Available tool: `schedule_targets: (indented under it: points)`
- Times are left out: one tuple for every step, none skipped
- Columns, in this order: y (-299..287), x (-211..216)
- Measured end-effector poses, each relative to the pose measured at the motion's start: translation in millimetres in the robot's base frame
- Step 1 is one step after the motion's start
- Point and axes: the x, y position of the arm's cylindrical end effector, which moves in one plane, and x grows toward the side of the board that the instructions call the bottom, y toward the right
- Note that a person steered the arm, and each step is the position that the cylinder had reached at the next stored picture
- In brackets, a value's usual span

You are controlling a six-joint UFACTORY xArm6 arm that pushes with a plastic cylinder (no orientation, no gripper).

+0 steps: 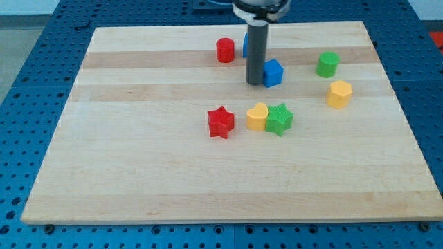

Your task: Move blue cube closer to the green circle and yellow hexagon

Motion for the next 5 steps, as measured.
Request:
schedule_targets:
  points:
    - [8, -16]
    - [5, -54]
    - [5, -75]
    - [15, -70]
    - [16, -68]
